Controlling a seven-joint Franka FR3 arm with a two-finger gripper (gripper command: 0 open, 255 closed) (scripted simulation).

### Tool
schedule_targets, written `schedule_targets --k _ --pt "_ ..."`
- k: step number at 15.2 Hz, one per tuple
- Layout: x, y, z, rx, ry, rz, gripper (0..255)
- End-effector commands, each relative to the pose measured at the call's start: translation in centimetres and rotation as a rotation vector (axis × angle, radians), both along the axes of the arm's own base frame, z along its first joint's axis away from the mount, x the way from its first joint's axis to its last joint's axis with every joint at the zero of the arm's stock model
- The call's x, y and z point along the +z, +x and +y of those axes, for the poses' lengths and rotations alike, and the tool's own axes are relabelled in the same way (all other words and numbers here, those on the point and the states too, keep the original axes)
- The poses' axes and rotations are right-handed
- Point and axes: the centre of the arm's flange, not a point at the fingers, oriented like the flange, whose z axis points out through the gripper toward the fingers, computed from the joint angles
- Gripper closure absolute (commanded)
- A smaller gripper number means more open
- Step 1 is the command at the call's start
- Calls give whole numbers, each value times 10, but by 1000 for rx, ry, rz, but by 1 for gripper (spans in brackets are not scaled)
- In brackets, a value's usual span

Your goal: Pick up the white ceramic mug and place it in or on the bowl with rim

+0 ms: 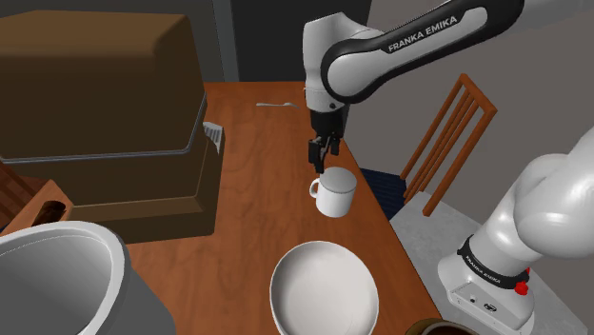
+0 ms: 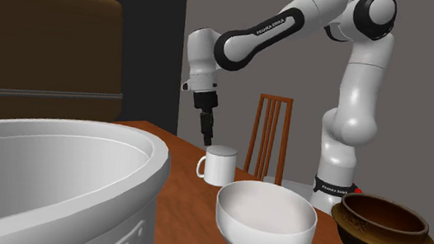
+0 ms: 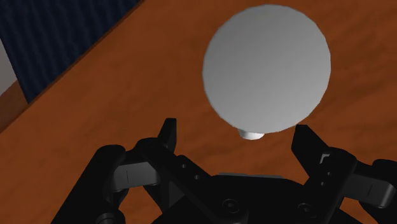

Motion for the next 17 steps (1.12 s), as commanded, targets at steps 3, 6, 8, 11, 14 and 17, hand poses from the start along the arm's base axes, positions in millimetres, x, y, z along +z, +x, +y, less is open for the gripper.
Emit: schedule_targets --k 3,6,8,11,14,17 --pt "-33 20 33 46 16 16 0" --pt "-48 17 32 46 16 16 0" --pt "-59 16 31 46 16 16 0" --pt "-72 13 31 46 16 16 0" --pt "-72 13 31 46 16 16 0" --pt "-72 13 31 46 16 16 0"
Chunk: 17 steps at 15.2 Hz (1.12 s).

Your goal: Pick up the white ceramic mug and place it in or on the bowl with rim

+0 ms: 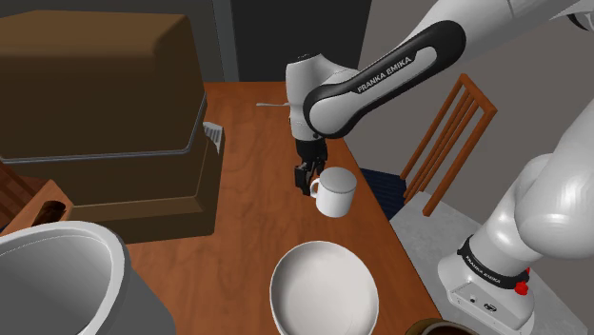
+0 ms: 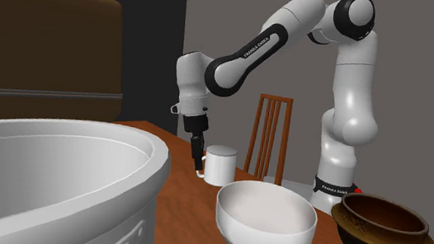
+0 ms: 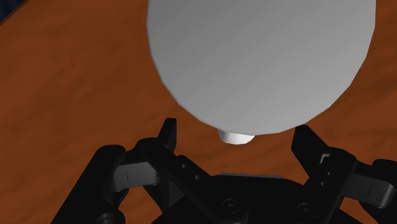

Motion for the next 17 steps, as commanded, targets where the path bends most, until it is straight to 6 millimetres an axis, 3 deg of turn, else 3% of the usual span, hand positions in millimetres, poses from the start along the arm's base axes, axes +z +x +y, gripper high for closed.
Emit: schedule_targets --k 1,2,11,17 --pt "0 0 0 0 0 0 0" --pt "0 0 0 0 0 0 255" --pt "0 0 0 0 0 0 255" --pt "32 0 0 0 0 0 255"
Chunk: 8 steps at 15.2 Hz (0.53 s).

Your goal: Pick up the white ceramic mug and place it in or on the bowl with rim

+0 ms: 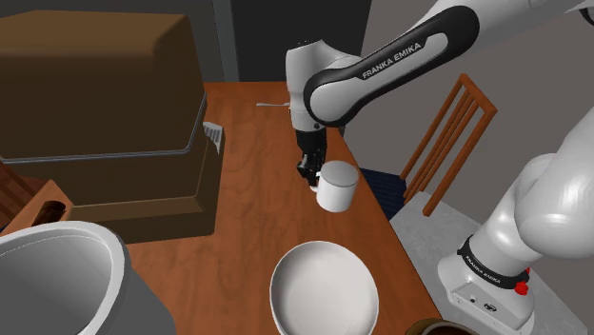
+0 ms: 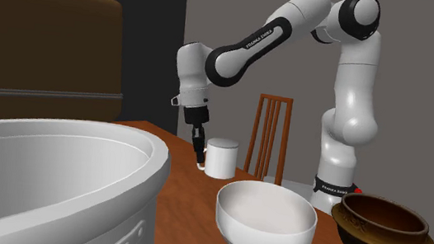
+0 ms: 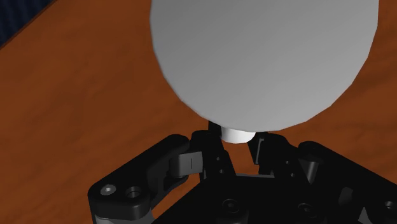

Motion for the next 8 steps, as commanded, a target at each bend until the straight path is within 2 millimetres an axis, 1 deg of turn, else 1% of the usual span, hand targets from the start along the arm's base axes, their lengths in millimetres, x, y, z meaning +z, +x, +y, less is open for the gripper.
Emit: schedule_targets --k 1,8 --pt "11 0 -1 0 0 0 255" --pt "48 0 -1 0 0 0 255"
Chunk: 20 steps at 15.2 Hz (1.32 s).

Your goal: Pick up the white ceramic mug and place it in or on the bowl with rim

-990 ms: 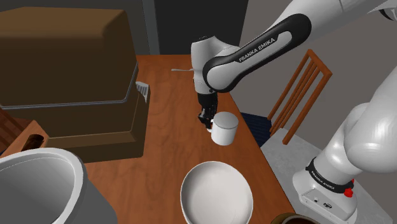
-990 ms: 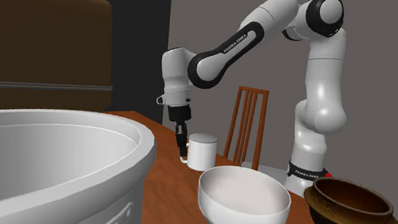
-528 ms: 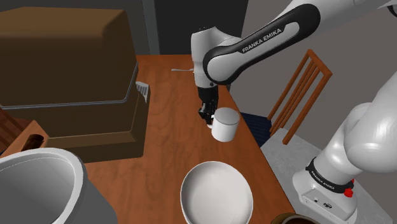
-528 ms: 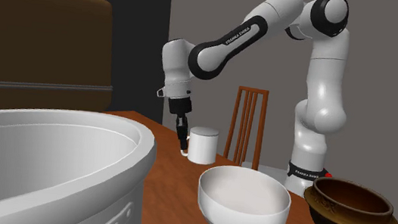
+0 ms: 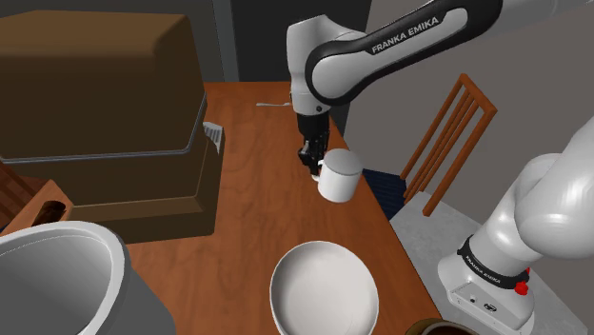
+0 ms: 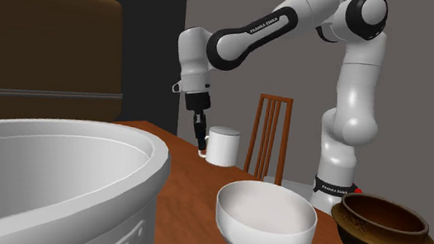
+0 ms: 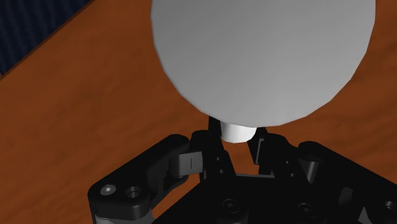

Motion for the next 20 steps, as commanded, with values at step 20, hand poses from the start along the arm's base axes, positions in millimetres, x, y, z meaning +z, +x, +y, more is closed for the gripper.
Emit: schedule_targets --k 20 --pt "103 -12 6 0 0 0 255"
